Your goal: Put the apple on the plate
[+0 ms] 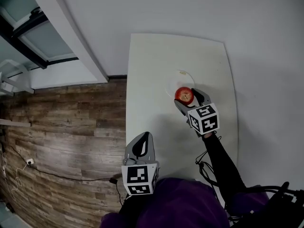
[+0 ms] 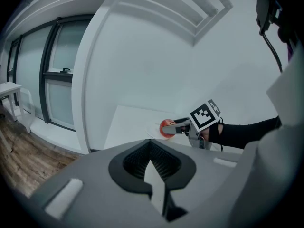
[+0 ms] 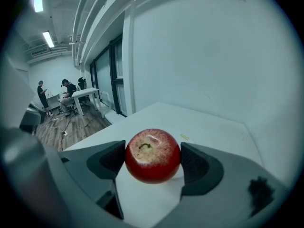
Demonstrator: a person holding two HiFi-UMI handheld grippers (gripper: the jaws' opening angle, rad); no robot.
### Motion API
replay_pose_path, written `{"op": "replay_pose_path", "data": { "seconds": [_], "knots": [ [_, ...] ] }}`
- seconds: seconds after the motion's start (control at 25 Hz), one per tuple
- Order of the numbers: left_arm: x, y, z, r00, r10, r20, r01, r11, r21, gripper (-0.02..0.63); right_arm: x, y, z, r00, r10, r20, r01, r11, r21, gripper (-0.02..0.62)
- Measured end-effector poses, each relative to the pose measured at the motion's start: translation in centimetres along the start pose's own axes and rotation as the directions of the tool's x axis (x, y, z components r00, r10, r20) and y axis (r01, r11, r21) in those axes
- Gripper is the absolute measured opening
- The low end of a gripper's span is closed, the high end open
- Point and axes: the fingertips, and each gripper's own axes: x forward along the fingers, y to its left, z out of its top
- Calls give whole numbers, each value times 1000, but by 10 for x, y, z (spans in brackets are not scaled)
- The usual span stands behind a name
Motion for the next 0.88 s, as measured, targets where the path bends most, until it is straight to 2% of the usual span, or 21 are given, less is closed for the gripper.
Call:
{"op": "replay_pose_path", "data": {
  "seconds": [0.56,0.88],
  "knots": [
    [8,6,-4,1000,18,-26,-18,1000,12,5,27,-17,3,1000,11,-7,-11,1000,11,359],
    [11,6,-5,999,17,-36,-16,1000,22,5,38,-25,4,1000,16,-8,-16,999,49,359]
  ]
}}
